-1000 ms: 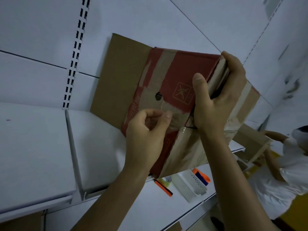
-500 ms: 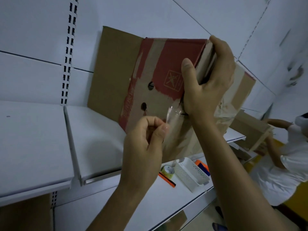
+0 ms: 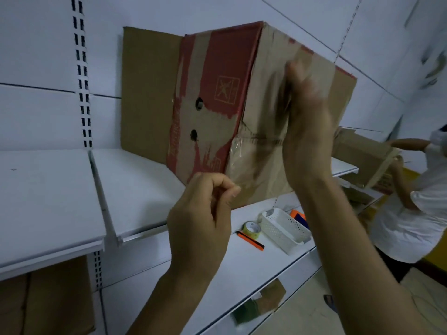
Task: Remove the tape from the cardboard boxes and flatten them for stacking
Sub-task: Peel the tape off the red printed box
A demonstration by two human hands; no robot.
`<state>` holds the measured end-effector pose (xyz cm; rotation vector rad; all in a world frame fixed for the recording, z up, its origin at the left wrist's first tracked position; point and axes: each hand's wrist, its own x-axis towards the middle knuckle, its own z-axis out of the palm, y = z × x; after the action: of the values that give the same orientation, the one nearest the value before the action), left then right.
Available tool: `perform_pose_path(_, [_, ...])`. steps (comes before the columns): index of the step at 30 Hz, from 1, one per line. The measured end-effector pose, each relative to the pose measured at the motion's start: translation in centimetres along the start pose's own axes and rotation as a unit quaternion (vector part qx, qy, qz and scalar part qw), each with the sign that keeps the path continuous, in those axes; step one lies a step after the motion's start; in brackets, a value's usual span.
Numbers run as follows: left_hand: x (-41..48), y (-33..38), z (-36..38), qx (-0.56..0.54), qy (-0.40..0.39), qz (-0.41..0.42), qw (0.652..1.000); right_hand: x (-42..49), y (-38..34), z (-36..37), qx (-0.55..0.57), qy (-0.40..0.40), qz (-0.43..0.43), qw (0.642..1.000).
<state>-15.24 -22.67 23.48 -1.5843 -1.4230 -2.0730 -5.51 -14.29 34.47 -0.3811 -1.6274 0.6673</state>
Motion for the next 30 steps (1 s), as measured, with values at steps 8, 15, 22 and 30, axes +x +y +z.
perform_pose_path(8, [-0.1, 0.0, 1.8, 0.146, 0.004, 0.136, 0.98, -6.0, 1.2, -0.5, -0.112, -0.05, 0.098, 0.988])
perform_pose_path(15, [-0.1, 0.1, 1.3, -0.075, 0.027, -0.014, 0.997, -6.2, 1.7, -0.7, 0.017, -0.005, 0.086, 0.996])
perform_pose_path(22, [0.2, -1.2, 2.8, 0.219, 0.035, 0.172, 0.96, -6.5, 2.9, -0.7, 0.143, 0.012, 0.095, 0.985])
perform_pose_path(30, [-0.1, -1.7, 3.3, 0.233, 0.052, 0.193, 0.952, -6.3, 3.7, -1.0, 0.231, -0.033, 0.077, 0.969])
